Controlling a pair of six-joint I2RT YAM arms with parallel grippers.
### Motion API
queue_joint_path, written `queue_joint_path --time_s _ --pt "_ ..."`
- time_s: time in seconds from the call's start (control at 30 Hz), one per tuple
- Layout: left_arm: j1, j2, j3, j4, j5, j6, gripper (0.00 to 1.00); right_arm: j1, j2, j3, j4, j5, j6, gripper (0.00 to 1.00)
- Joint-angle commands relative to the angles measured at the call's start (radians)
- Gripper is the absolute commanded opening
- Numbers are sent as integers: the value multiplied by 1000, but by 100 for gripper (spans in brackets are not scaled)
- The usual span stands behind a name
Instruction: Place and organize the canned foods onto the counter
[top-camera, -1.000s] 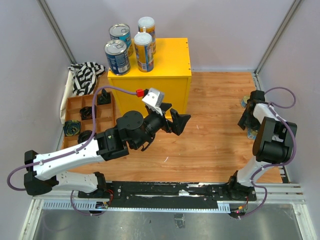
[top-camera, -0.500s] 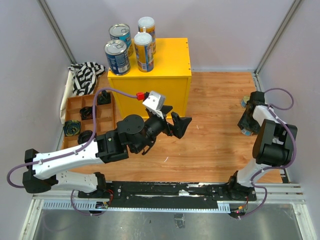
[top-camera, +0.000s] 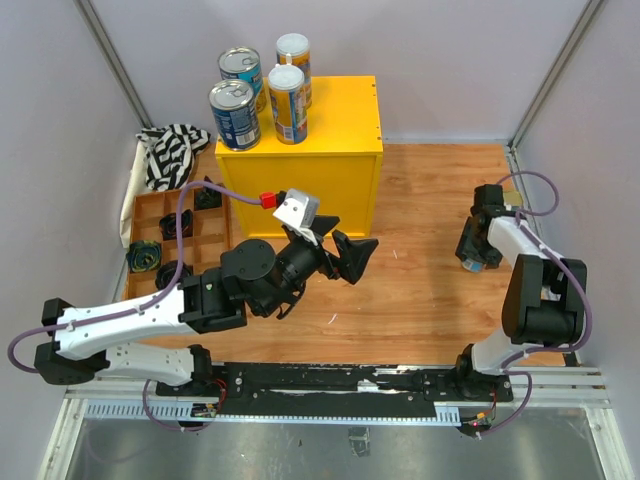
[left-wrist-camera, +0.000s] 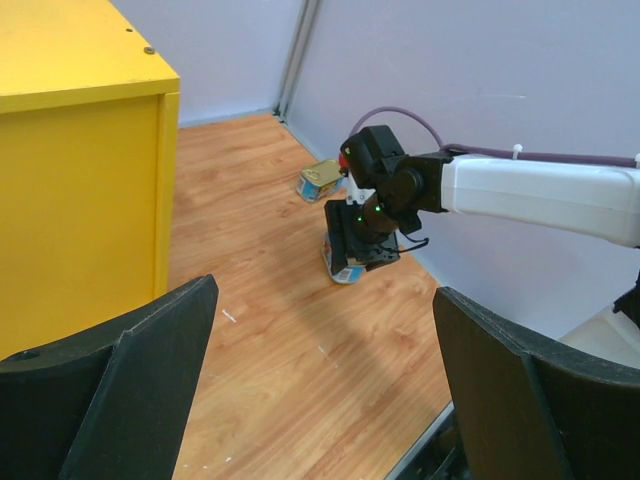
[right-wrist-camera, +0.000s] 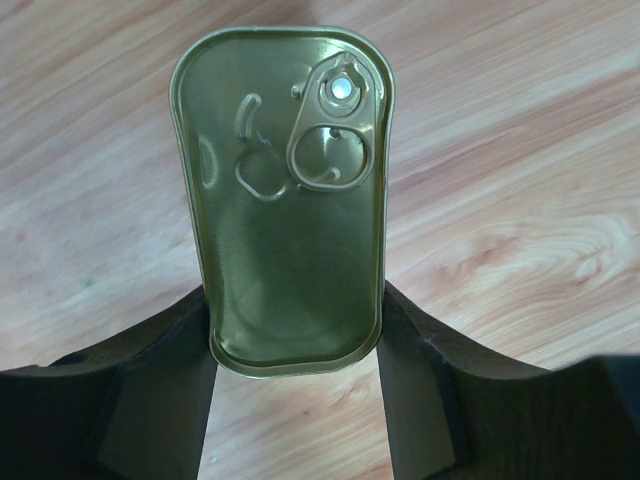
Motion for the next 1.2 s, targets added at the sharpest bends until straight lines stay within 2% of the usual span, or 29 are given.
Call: queue_joint_path --time_s 0.0,0.47,0.8,1.0,1.17 --pt "-14 -37 -40 -3 -41 -21 93 102 -67 -20 -39 20 -4 28" --pt "-26 -118 -175 -29 -73 -117 93 469 -196 -23 -147 43 107 25" --pt "-30 -191 -246 -60 -113 -173 93 691 -310 52 -277 115 147 19" --pt "-30 -224 -281 -66 -131 -190 93 816 -371 173 -385 170 151 16" --pt "-30 -239 -292 -75 -143 -198 93 897 -371 346 -466 204 135 15"
